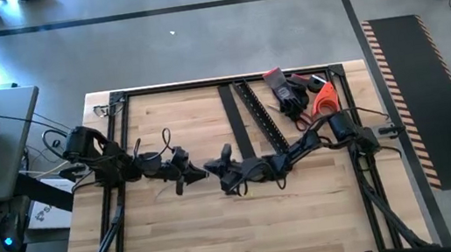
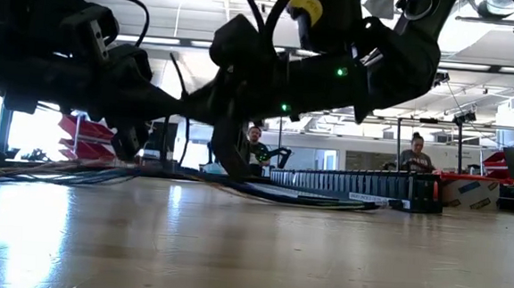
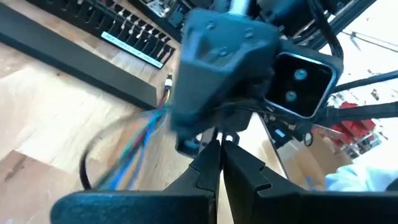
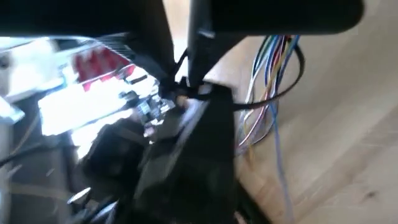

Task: Ziptie cables
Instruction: Wrap the black zip tie around the cable wires

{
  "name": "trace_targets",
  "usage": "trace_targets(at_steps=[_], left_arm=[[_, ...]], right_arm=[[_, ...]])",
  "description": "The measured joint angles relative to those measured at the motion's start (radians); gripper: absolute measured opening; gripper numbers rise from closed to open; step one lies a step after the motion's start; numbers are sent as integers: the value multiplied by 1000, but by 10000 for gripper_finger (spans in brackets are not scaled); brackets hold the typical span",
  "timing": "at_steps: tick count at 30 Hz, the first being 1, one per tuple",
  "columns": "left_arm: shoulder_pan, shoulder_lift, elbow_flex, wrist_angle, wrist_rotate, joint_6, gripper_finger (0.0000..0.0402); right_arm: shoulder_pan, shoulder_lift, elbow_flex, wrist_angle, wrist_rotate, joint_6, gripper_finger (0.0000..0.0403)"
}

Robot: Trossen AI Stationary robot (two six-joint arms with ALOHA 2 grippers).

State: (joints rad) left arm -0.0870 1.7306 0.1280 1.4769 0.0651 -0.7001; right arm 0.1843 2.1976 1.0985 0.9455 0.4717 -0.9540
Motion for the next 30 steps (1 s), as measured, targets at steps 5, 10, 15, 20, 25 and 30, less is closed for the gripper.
trace_targets(at_steps=[5,10,15,20,25,30], left_arm=[[-15,0,0,-18,-18,33,0],[-32,0,1,-22,-43,60,0],[-39,0,1,-22,-60,79,0],[-39,0,1,-21,-72,106,0],[-39,0,1,-14,-74,110,0],[-58,0,4,-12,-82,132,0]], right_arm=[[-12,-1,0,-150,-10,194,119],[-11,-27,0,-312,31,278,210],[-26,-166,0,-660,-112,467,245],[-77,-240,0,-814,-417,707,247],[-84,-176,0,-842,-453,759,219],[-75,-134,2,-804,-437,789,128]])
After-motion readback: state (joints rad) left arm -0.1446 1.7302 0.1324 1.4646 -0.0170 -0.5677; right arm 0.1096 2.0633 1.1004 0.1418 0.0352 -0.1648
